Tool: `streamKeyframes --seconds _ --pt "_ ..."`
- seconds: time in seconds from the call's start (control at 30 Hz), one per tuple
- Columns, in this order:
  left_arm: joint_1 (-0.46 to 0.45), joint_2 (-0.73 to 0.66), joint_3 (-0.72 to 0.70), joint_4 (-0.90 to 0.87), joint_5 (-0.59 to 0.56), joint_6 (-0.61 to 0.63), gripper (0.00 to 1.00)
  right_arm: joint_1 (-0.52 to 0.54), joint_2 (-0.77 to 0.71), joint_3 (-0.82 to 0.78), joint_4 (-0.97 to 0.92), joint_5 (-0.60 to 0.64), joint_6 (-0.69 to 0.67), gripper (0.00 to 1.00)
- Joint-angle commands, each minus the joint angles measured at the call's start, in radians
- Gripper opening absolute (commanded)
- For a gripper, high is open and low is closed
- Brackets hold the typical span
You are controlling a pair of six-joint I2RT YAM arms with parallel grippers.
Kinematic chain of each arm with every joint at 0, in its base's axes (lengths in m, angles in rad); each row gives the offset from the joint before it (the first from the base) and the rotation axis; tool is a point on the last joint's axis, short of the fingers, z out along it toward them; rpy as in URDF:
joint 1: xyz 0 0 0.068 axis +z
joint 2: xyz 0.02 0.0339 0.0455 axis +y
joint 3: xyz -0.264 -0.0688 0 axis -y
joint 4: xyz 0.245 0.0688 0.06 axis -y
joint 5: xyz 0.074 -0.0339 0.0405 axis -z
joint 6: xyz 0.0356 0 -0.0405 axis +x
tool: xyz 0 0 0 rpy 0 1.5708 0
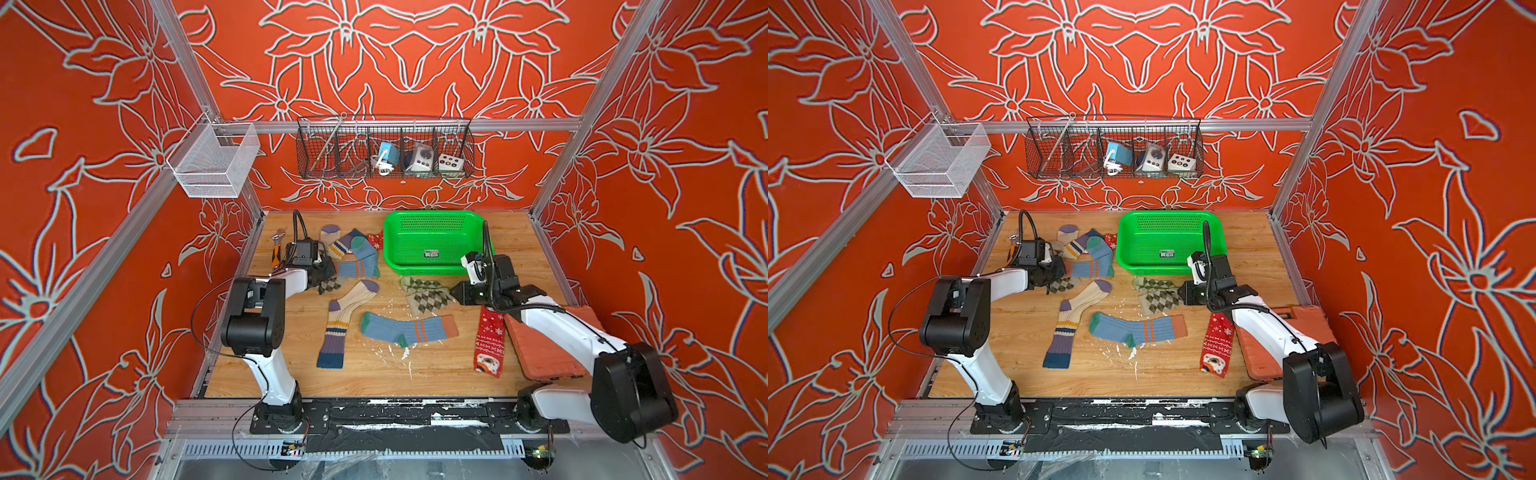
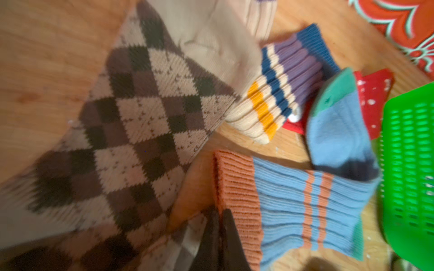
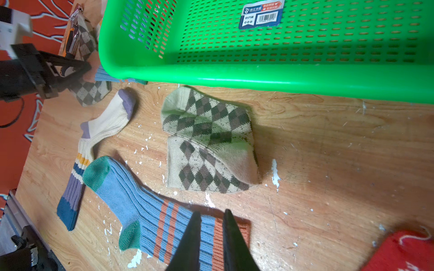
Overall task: Place the socks together as a pair
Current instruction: Pick up the sock from the center of the board.
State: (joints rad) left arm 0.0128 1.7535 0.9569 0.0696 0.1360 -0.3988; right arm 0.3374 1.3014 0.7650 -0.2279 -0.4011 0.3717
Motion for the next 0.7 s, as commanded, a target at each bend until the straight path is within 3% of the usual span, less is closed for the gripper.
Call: streamKeyframes --seconds 0.0,0.13,0.37,0.5,0.67 --pt "-0.019 -0.122 -0.028 0.027 -0.041 -0.008 0.0 0.008 0.002 0.011 -0.01 0.02 -0.019 0.19" --pt "-0.097 -0.265 -0.045 -0.004 -0.131 -0.008 0.0 0.009 -0.002 0.008 -0.013 0.033 -0.022 0.19" --pt "-0.228 -0.527 -0.049 -0.141 -0.169 -0.026 0.0 0.01 -0.036 0.0 -0.02 0.069 -0.027 0.19" --pt "-0.355 -0.68 -0.046 -0.261 -0.235 -0.028 0.0 0.009 -0.049 -0.001 -0.024 0.067 -0.027 0.18" --pt "-0.433 -0.813 -0.036 -0.392 -0.214 -0.041 0.0 0.009 -0.065 -0.004 -0.028 0.065 -0.025 0.18"
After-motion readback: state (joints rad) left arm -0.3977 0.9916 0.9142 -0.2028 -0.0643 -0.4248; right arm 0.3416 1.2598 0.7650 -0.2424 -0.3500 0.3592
